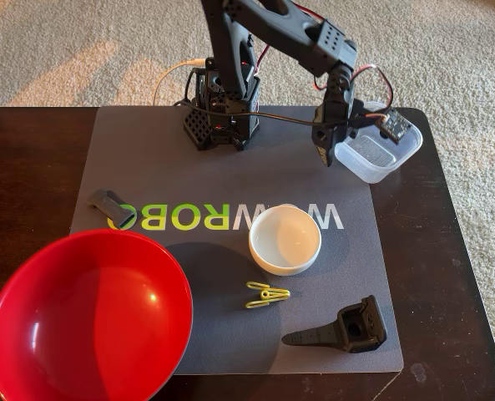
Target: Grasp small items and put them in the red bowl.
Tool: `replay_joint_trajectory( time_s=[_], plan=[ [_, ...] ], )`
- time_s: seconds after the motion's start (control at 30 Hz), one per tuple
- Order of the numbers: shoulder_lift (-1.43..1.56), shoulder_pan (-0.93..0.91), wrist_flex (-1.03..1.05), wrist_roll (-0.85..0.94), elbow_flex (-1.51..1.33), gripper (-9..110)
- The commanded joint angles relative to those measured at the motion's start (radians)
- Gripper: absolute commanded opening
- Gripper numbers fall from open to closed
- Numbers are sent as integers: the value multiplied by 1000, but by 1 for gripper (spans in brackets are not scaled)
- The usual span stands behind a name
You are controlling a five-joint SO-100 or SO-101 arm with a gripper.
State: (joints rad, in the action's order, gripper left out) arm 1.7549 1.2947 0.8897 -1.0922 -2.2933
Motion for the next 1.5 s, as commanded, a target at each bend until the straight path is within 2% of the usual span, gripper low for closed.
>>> replay_joint_trajectory(
  time_s=[0.0,0.03,0.3,0.6,0.73,1.0,1.17,1.3,1.47],
  plan=[
    [-28,14,-28,49,58,12],
    [-34,11,-31,91,72,0],
    [140,-127,32,242,132,0],
    [273,-261,204,388,489,0],
    [198,-506,304,514,801,0],
    [60,-1233,453,669,1213,0],
    [55,-1620,460,683,1190,0],
    [-31,-1798,445,644,1111,0],
    [-173,-1839,357,614,1031,0]
  ],
)
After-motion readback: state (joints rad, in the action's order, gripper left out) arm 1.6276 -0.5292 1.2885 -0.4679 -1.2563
